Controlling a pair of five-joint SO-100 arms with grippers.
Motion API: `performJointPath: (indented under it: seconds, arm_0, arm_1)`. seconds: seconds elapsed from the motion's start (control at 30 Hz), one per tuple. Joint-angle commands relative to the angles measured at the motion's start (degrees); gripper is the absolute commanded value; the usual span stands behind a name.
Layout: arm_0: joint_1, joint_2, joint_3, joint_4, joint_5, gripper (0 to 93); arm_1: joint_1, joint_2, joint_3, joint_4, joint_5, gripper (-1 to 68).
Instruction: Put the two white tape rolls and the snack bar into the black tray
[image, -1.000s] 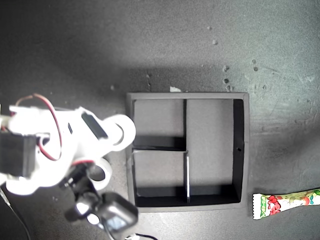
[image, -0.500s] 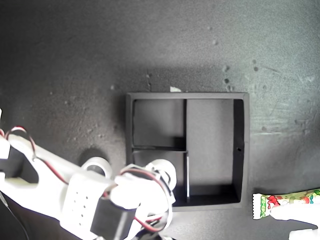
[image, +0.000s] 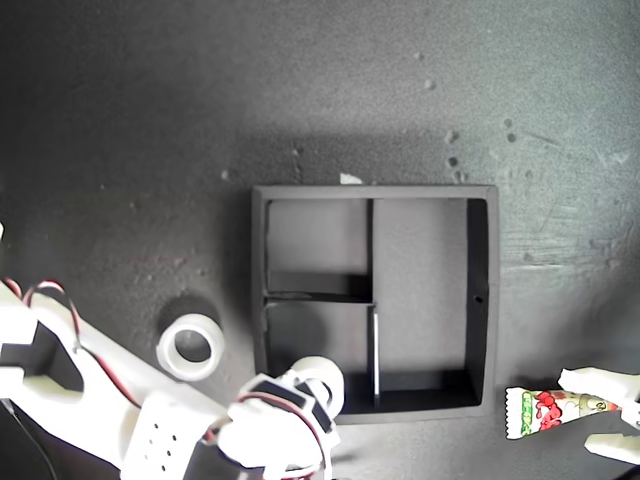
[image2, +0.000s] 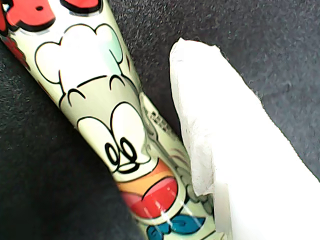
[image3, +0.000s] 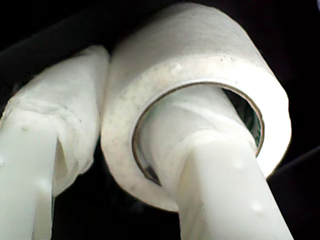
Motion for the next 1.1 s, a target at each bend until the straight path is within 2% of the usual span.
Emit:
performJointPath:
  seconds: [0.0, 0.1, 0.33, 0.5, 0.57, 0.63, 0.67, 0.77, 0.87, 0.93, 1.07]
  arm_0:
    - [0.53, -0.79, -4.22, 0.97, -0.88, 0.1]
    - [0.53, -1.67, -4.39, 0.97, -1.23, 0.1]
    - [0.62, -2.11, -4.66, 0.97, -2.37, 12.4]
    - [0.26, -0.18, -4.83, 0.97, -2.02, 13.2]
    - [0.0, 1.76, -4.04, 0.97, -1.49, 12.7]
    - [-0.44, 5.27, -1.41, 1.05, -0.44, 12.1]
    - [-0.7, 7.91, 1.05, 1.05, 0.09, 11.8]
    - [-1.93, 19.95, 13.1, 1.05, 1.93, 10.2]
    - [-3.43, 35.51, 28.92, 1.05, 2.46, 9.3]
    - [-4.57, 46.58, 40.87, 1.05, 0.09, 8.7]
    - [-5.01, 65.3, 62.58, 1.05, -10.63, 8.9]
  arm_1:
    - [-1.49, 0.0, 2.81, -5.63, 1.58, 29.9]
    - [-2.81, -0.09, 4.92, -8.17, 3.25, 28.8]
    - [-4.22, -0.44, 8.61, -11.16, 5.36, 27.3]
    - [-4.04, -0.44, 11.78, -12.92, 6.24, 17.9]
    - [-3.43, -0.44, 12.83, -12.92, 6.42, 11.4]
    - [-2.64, -0.44, 14.06, -12.92, 6.59, 2.1]
    - [-2.29, -0.44, 14.77, -12.92, 6.77, -0.1]
    - [-0.88, -0.35, 15.82, -12.57, 6.68, -0.3]
    - [1.76, 0.35, 11.95, -4.04, 6.15, -0.4]
    - [4.57, 0.44, 7.12, 3.16, 4.48, -0.4]
    - [12.13, 0.79, -4.57, 19.25, 5.36, -0.5]
